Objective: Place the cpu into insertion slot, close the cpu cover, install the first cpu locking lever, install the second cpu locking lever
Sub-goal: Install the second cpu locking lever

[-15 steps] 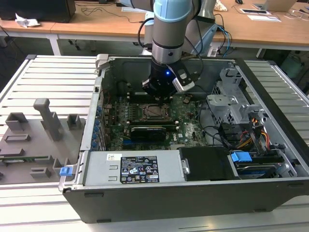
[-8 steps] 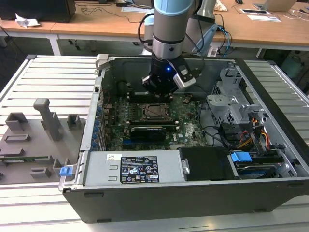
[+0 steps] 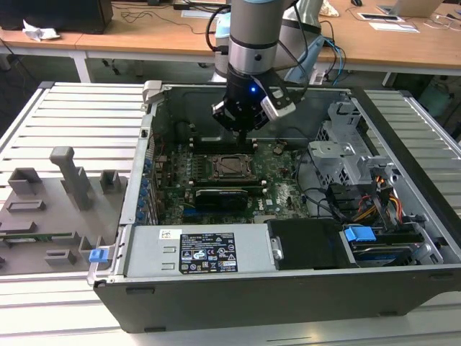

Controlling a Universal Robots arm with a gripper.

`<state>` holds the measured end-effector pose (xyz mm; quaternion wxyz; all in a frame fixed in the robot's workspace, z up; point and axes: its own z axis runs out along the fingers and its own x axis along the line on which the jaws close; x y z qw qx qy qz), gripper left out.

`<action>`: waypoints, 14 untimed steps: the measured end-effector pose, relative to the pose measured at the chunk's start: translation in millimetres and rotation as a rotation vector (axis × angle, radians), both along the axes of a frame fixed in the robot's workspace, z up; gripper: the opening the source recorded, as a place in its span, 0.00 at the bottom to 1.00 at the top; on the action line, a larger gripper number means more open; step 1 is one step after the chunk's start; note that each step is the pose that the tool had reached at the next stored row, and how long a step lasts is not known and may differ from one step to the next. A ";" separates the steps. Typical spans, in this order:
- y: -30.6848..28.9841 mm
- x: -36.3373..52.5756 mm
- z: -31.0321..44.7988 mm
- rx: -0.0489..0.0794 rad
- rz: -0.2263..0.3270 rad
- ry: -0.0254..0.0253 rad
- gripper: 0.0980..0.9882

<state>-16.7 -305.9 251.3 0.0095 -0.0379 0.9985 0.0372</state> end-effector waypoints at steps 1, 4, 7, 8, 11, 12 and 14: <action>-0.9 0.0 0.0 0.000 0.000 0.0000 0.01; -5.4 -0.1 0.0 0.000 0.000 0.0000 0.01; -10.0 -0.1 0.0 0.000 0.000 0.0000 0.01; -11.7 -0.1 0.0 0.000 0.000 0.0001 0.01; -15.2 -0.1 0.0 0.000 0.000 0.0001 0.01; -18.2 -0.1 0.0 0.000 0.000 0.0001 0.01; -23.4 -0.1 0.0 0.000 0.000 0.0001 0.01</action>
